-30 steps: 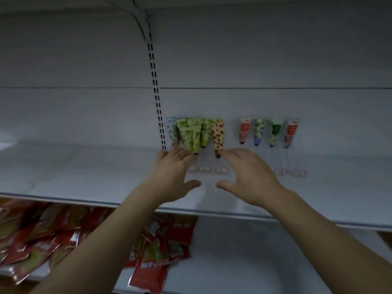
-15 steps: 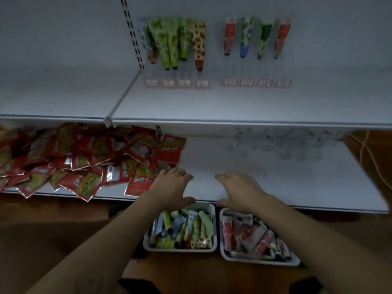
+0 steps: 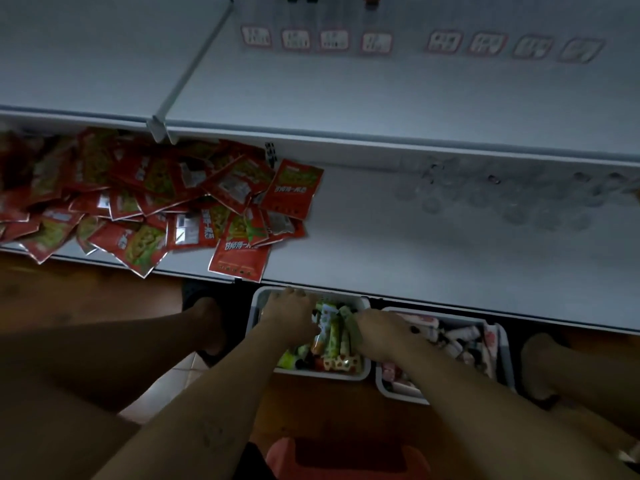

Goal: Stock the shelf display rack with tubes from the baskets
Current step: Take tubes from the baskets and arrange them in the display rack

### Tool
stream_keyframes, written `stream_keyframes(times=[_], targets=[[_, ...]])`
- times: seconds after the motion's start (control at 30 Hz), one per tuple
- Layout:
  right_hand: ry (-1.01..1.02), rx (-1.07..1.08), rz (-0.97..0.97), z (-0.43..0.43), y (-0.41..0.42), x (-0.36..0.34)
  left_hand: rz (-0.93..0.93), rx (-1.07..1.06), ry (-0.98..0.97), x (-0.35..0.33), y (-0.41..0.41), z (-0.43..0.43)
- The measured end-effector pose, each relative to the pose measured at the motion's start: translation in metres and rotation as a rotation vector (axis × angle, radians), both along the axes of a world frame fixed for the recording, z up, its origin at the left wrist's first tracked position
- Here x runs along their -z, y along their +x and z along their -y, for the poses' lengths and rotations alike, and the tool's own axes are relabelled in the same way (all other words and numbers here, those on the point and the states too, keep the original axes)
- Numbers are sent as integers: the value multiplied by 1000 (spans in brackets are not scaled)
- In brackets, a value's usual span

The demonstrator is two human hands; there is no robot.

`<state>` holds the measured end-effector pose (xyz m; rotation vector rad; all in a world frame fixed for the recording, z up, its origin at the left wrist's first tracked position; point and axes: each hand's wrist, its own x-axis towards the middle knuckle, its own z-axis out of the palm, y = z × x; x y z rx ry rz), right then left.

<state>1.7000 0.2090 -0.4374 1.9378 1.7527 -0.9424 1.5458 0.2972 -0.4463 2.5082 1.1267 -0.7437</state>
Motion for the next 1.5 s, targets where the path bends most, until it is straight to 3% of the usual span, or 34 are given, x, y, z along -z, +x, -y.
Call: stream_keyframes(times=[0.27, 0.4, 0.6, 0.9, 1.13, 1.33, 1.5], targets=[[-129, -36, 37, -26, -13, 39, -101, 110, -47, 51, 7, 24], [-198, 79, 16, -32, -21, 57, -81, -17, -105, 64, 30, 23], [-155, 80, 19, -29, -23, 67, -63, -192, -185, 84, 42, 31], [-236, 263, -185, -28, -21, 81, 21, -307, -234, 103, 38, 27], [-48, 258, -176, -14, -17, 82, 89, -349, -347, 99, 33, 17], [144, 240, -266, -9, -6, 75, 397, -476, -495, 89, 18, 13], [238, 307, -348, -5, 4, 58, 525, -586, -385, 59, 14, 12]])
